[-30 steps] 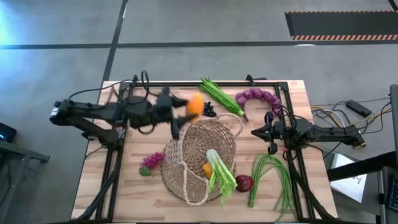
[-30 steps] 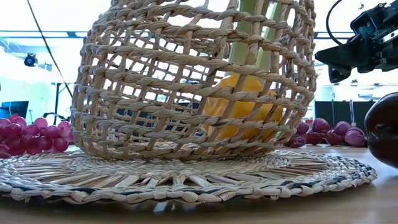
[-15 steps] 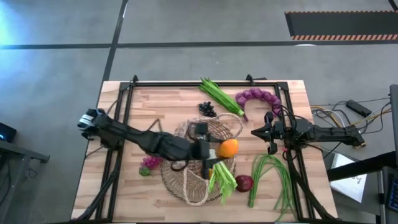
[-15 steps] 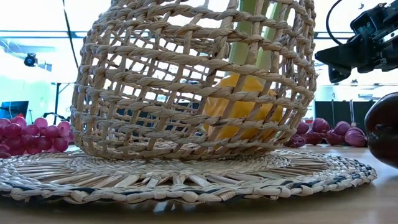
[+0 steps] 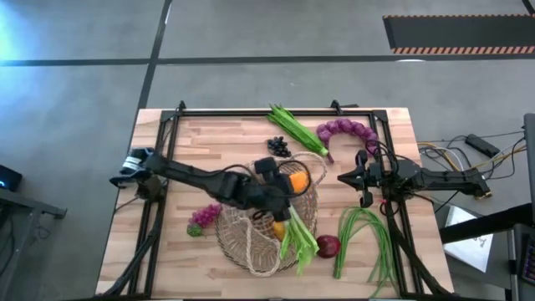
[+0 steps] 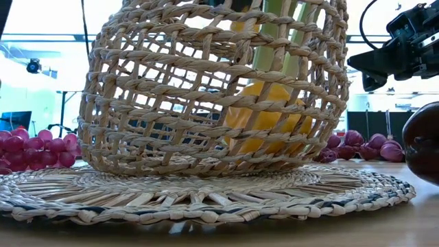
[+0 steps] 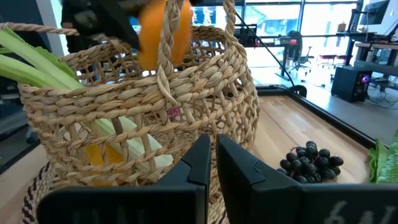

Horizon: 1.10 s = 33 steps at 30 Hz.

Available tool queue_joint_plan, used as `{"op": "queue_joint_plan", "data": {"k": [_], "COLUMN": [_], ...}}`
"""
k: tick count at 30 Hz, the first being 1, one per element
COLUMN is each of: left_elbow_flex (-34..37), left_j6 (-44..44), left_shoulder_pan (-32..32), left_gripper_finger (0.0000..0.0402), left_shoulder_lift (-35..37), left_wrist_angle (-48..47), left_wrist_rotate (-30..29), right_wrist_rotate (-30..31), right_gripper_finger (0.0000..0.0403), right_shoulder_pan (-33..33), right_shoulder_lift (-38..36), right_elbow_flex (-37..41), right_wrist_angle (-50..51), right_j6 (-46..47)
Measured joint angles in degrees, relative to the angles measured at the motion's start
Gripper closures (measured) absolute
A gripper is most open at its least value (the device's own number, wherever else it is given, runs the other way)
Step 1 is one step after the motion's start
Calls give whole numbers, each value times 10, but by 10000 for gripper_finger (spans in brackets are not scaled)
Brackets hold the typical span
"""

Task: Build produce basket
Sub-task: Put the mango into the basket, then adjust the basket

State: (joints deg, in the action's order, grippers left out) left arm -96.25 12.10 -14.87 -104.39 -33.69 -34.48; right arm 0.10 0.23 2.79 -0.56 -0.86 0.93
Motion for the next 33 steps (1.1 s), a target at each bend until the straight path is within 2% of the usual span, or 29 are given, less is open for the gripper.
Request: {"op": "queue_joint_plan", "data": {"k": [6, 13, 16, 24, 30, 33], "left_elbow_flex": [1, 0, 0, -1, -32, -51], "left_j6": [43, 65, 66, 72, 74, 39], "left_shoulder_pan": [29, 41, 46, 51, 48, 39], "left_gripper_finger": [169, 163, 147, 73, 62, 61], "left_shoulder_lift": [-21, -46, -51, -35, -14, 5], "left_wrist_angle": [-32, -30, -33, -34, -33, -17], "left_wrist_rotate": [73, 91, 101, 149, 154, 153], "right_wrist_rotate": [0, 0, 0, 0, 0, 0], "right_gripper_finger": [385, 385, 385, 385, 385, 385], "right_shoulder_pan": [0, 0, 0, 0, 0, 0], "right_shoulder_lift": [0, 0, 0, 0, 0, 0], "right_elbow_flex": [0, 0, 0, 0, 0, 0], "right_wrist_angle": [0, 0, 0, 0, 0, 0], "right_j6": [0, 1, 1, 0, 0, 0]}}
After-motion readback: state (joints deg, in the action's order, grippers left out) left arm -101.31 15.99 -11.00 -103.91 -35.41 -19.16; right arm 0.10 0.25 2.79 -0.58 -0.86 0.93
